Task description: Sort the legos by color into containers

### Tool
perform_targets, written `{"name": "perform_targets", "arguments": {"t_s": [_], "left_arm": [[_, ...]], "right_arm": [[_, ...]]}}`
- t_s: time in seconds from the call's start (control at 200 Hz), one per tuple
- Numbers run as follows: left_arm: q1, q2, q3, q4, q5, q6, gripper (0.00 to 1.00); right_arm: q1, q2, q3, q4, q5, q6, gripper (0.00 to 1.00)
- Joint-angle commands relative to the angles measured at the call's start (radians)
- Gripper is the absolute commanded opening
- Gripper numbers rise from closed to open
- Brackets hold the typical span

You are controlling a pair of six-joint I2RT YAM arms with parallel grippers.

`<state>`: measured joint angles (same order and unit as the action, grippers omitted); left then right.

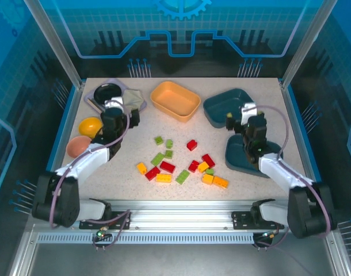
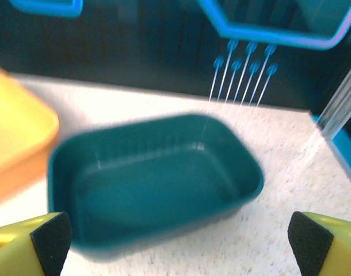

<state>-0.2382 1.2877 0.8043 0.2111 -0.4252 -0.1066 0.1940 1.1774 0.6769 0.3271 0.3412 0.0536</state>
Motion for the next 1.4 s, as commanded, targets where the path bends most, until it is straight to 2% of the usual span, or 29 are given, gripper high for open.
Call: {"name": "perform_targets", "arguments": {"t_s": [0.0, 0.025, 0.05, 0.085, 0.11, 0.14, 0.165, 0.19, 0.285, 0.36, 0.455, 0.565, 0.67, 0.895, 1.195, 1.395], "left_arm": [[-0.085, -0.06, 0.206, -0.299, -0.146, -0.206, 0.99], [-0.078, -0.042, 0.291, -0.424, -0.14, -0.357, 0.99], [-0.068, -0.016, 0.388, -0.619, -0.118, -0.505, 0.99], [-0.055, 0.024, 0.505, -0.841, -0.096, -0.699, 0.99], [-0.042, 0.055, 0.554, -0.932, -0.07, -0.789, 0.99], [-0.01, 0.078, 0.573, -0.912, 0.065, -0.772, 0.99], [0.014, 0.1, 0.582, -0.875, 0.183, -0.765, 0.99], [0.023, 0.131, 0.602, -0.872, 0.264, -0.781, 0.99], [-0.01, 0.223, 0.696, -0.957, 0.342, -0.82, 0.99], [-0.033, 0.297, 0.733, -0.983, 0.44, -0.843, 0.95], [-0.069, 0.39, 0.768, -1.018, 0.505, -0.879, 0.93], [-0.106, 0.491, 0.806, -1.021, 0.534, -0.912, 0.92], [-0.133, 0.598, 0.87, -1.016, 0.564, -0.941, 0.87], [-0.162, 0.795, 1.011, -1.004, 0.56, -0.988, 0.85], [-0.158, 1.026, 1.272, -1.096, 0.536, -0.956, 0.67], [-0.148, 1.075, 1.314, -1.128, 0.506, -0.941, 0.62]], "right_arm": [[-0.015, -0.051, 0.349, -0.435, 0.127, 0.35, 1.0], [-0.039, -0.029, 0.447, -0.599, 0.106, 0.495, 1.0], [-0.064, 0.006, 0.534, -0.78, 0.087, 0.61, 1.0], [-0.085, 0.062, 0.649, -1.007, 0.118, 0.802, 1.0], [-0.101, 0.099, 0.698, -1.112, 0.104, 0.863, 1.0], [-0.136, 0.13, 0.728, -1.135, -0.001, 0.826, 0.99], [-0.158, 0.156, 0.744, -1.133, -0.091, 0.799, 0.93], [-0.166, 0.171, 0.762, -1.154, -0.124, 0.795, 0.89], [-0.132, 0.184, 0.787, -1.215, -0.11, 0.814, 0.86], [-0.128, 0.189, 0.776, -1.24, -0.161, 0.854, 0.84], [-0.124, 0.205, 0.738, -1.296, -0.241, 0.942, 0.84], [-0.105, 0.198, 0.633, -1.257, -0.349, 1.044, 0.83], [-0.075, 0.206, 0.609, -1.203, -0.344, 1.057, 0.79], [-0.108, 0.349, 0.673, -1.166, -0.37, 0.987, 0.72], [-0.156, 0.596, 0.815, -1.177, -0.408, 0.912, 0.63], [-0.166, 0.748, 0.918, -1.212, -0.42, 0.89, 0.58]]}}
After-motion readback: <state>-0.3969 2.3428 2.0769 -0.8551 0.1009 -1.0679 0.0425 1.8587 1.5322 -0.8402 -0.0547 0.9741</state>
